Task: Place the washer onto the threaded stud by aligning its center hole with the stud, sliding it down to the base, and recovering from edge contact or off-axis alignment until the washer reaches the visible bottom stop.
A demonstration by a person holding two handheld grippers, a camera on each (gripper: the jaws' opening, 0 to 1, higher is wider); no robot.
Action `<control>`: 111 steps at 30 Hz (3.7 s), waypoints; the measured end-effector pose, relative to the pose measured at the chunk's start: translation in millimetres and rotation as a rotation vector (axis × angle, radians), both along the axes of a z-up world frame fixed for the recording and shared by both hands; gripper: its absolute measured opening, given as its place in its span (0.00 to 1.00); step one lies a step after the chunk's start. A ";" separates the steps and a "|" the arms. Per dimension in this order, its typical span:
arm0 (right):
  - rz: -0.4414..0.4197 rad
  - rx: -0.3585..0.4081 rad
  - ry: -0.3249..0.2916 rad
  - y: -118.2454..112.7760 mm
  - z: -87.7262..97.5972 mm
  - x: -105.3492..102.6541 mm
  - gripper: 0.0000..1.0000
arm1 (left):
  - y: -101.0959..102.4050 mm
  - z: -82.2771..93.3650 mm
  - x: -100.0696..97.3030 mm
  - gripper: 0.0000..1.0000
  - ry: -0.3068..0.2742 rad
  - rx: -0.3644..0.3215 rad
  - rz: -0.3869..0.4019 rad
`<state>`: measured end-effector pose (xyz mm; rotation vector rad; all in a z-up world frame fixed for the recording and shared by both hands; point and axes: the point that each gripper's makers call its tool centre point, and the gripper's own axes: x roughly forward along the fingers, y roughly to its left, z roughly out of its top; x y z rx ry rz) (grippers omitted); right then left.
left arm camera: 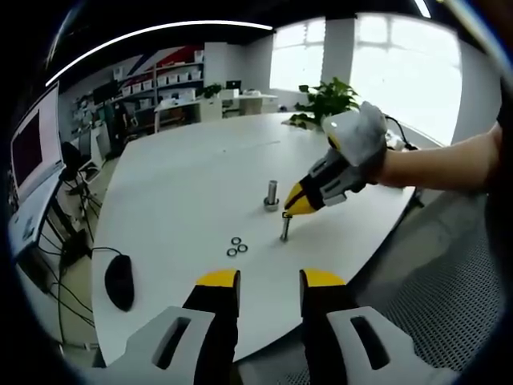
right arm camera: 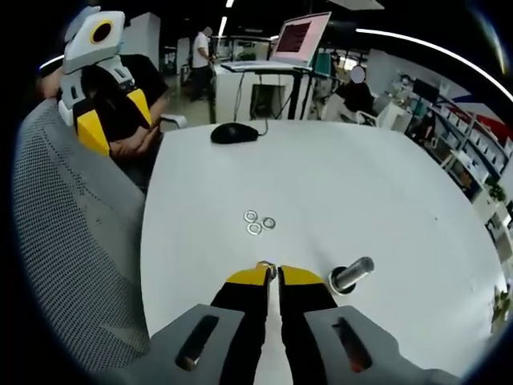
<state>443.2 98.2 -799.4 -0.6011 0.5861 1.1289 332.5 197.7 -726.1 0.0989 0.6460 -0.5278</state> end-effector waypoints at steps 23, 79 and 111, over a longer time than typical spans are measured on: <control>0.024 -0.007 0.017 1.9 0.4 -6.7 0.03 | -0.3 -1.4 -1.1 0.26 0.008 -0.001 0.000; 0.026 0.000 0.043 4.5 -3.4 -9.7 0.04 | -1.3 -7.6 -4.8 0.23 0.049 -0.002 -0.010; -0.104 0.202 -0.111 -52.2 121.6 2.9 0.10 | -3.8 -2.8 -4.0 0.21 0.016 0.022 -0.040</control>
